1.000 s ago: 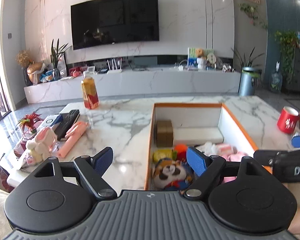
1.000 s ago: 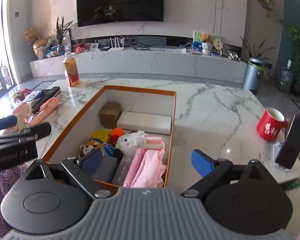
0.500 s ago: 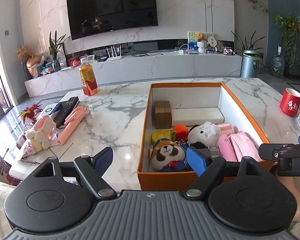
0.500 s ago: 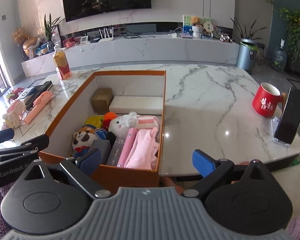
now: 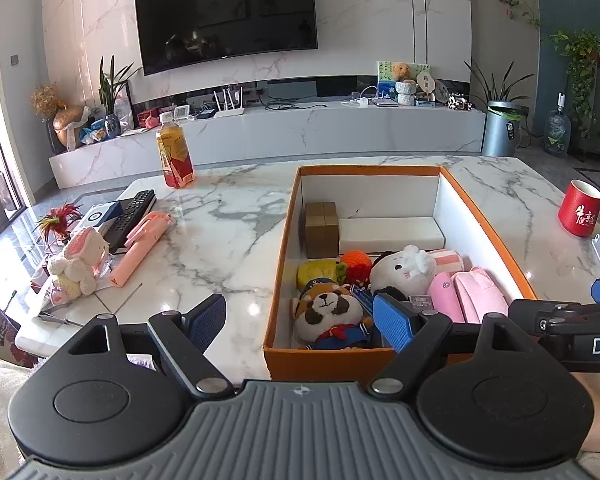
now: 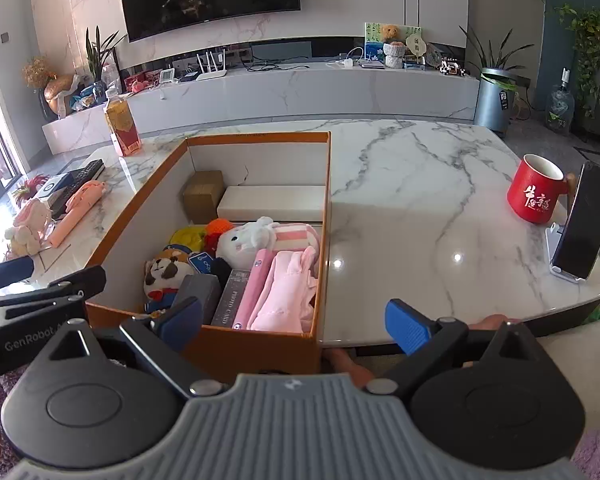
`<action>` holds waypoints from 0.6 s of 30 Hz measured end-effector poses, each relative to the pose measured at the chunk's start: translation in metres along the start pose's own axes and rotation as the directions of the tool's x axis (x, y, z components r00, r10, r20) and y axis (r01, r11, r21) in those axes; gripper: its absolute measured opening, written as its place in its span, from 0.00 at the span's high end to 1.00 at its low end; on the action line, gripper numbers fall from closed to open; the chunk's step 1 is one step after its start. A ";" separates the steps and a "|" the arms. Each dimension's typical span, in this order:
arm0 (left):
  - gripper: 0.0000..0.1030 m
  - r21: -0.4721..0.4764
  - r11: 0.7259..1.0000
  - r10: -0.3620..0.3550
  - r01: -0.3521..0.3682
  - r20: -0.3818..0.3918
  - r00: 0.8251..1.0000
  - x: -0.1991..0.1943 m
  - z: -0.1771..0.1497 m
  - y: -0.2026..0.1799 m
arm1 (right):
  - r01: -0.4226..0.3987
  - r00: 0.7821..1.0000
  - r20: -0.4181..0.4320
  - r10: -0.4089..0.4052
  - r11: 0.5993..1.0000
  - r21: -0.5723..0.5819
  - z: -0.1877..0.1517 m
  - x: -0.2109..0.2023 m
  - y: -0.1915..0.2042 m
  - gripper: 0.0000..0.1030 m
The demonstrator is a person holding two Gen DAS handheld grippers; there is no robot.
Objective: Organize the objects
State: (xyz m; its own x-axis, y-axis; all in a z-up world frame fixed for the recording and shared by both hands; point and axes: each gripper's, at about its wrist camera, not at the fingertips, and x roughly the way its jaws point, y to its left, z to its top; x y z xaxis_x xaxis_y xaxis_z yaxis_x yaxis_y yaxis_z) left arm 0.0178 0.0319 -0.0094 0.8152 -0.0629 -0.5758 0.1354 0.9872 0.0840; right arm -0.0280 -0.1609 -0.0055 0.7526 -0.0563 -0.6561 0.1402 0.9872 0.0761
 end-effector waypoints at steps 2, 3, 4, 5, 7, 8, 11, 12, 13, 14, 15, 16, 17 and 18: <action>0.07 0.004 1.000 0.001 -0.001 0.006 1.000 -0.002 0.001 -0.001 | 0.001 1.000 0.008 -0.001 1.000 0.002 0.000 -0.002 0.000 0.05; 0.07 0.005 1.000 -0.001 0.001 0.007 1.000 -0.002 0.000 -0.002 | 0.000 1.000 0.010 0.000 1.000 0.002 0.000 -0.003 0.000 0.05; 0.07 0.005 1.000 -0.003 0.003 0.007 1.000 -0.003 0.000 -0.002 | 0.000 1.000 0.010 -0.001 1.000 0.002 0.000 -0.003 0.000 0.05; 0.07 0.007 1.000 -0.006 0.006 0.007 1.000 -0.003 0.000 -0.002 | 0.001 1.000 0.008 -0.001 1.000 0.002 0.000 -0.003 0.000 0.05; 0.07 0.007 1.000 -0.005 0.005 0.004 1.000 -0.003 0.000 -0.001 | -0.003 1.000 0.003 0.003 1.000 -0.002 -0.001 -0.002 0.000 0.05; 0.07 0.008 1.000 -0.002 0.002 0.003 1.000 -0.002 -0.001 -0.001 | -0.007 1.000 0.001 0.007 1.000 -0.006 -0.001 -0.002 0.001 0.05; 0.07 0.010 1.000 0.000 0.000 0.002 1.000 -0.002 -0.002 -0.002 | -0.007 1.000 0.000 0.007 1.000 -0.005 -0.003 -0.001 0.000 0.05; 0.07 0.010 1.000 -0.002 0.002 0.003 1.000 -0.002 -0.002 -0.002 | -0.005 1.000 -0.004 0.005 1.000 -0.001 -0.003 0.000 -0.002 0.05; 0.07 0.011 1.000 -0.005 0.005 0.002 1.000 -0.002 -0.002 -0.002 | -0.004 1.000 -0.008 0.004 1.000 0.003 -0.003 0.001 -0.003 0.05; 0.07 0.011 1.000 -0.008 0.008 -0.001 1.000 -0.002 -0.002 -0.002 | -0.002 1.000 -0.012 0.002 1.000 0.009 -0.003 0.002 -0.004 0.05; 0.07 0.008 1.000 -0.009 0.009 -0.003 1.000 -0.001 -0.002 -0.003 | -0.001 1.000 -0.016 0.002 1.000 0.012 -0.003 0.002 -0.004 0.05; 0.07 0.005 1.000 -0.011 0.011 -0.004 1.000 -0.001 -0.002 -0.003 | -0.002 1.000 -0.019 0.002 1.000 0.013 -0.003 0.003 -0.005 0.05; 0.07 0.005 1.000 -0.011 0.011 -0.006 1.000 -0.001 -0.001 -0.003 | -0.002 1.000 -0.019 0.002 1.000 0.013 -0.003 0.003 -0.005 0.05; 0.07 0.005 1.000 -0.010 0.010 -0.007 1.000 -0.001 -0.001 -0.004 | -0.001 1.000 -0.017 0.002 1.000 0.013 -0.003 0.003 -0.005 0.05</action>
